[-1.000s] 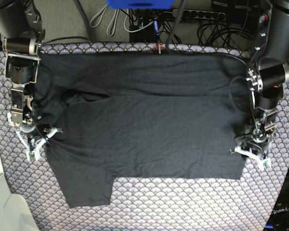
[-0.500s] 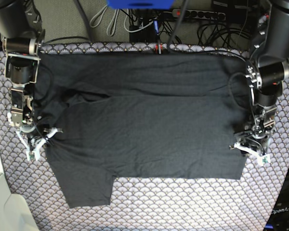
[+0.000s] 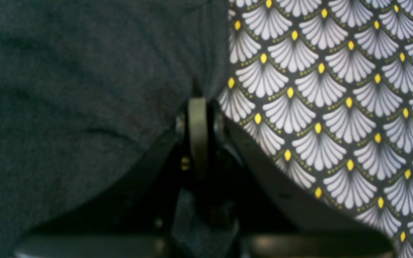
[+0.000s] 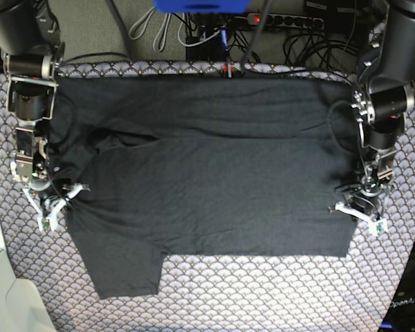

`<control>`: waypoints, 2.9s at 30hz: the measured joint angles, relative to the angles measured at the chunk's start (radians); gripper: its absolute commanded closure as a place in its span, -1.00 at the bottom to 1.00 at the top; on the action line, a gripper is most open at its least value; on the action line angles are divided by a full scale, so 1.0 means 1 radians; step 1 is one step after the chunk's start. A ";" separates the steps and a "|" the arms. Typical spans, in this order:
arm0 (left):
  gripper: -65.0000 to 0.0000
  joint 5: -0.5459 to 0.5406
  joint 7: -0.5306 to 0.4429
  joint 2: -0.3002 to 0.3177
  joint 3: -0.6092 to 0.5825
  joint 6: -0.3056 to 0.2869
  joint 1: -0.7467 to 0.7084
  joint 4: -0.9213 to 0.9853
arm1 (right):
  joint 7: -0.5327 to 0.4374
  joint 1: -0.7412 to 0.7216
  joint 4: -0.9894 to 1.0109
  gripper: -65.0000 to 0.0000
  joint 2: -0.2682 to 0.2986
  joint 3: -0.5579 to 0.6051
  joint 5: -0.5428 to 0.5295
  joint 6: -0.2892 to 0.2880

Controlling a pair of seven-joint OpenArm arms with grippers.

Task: Fold the T-shirt properly
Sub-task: 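Grasp the shirt's side edges near the hem with both grippers, then lift the hem with both grippers and fold it toward the collar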

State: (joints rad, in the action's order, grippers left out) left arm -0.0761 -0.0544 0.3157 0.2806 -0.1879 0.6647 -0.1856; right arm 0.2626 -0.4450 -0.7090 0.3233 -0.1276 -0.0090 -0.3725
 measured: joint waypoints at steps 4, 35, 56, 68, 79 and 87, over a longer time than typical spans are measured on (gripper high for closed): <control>0.98 -0.004 0.000 0.000 0.000 -0.003 -0.005 -0.006 | 0.006 0.000 0.000 1.00 0.013 0.004 -0.001 -0.004; 0.98 0.001 0.434 -0.028 0.128 -0.018 -0.283 -0.700 | 0.120 0.251 -0.458 1.00 0.010 -0.097 0.011 -0.072; 0.98 -0.084 0.579 -0.040 0.197 -0.021 -0.299 -0.798 | 0.170 0.308 -0.569 1.00 0.042 -0.197 -0.130 -0.084; 0.98 -0.089 0.597 -0.037 0.206 -0.018 -0.351 -0.899 | 0.171 0.390 -0.735 1.00 0.015 -0.195 -0.130 -0.084; 0.98 -0.090 0.606 -0.039 0.206 -0.018 -0.412 -0.982 | 0.169 0.438 -0.741 1.00 0.024 -0.250 -0.207 -0.084; 0.98 -0.092 0.621 -0.040 0.207 -0.018 -0.441 -1.042 | 0.167 0.528 -0.816 1.00 0.017 -0.256 -0.209 -0.211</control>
State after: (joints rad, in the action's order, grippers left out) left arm -0.1677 0.5663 0.2760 0.4873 -0.2058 0.2241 -1.2274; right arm 0.4301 0.0834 -1.5249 0.3401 -0.3836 -0.2176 -0.5835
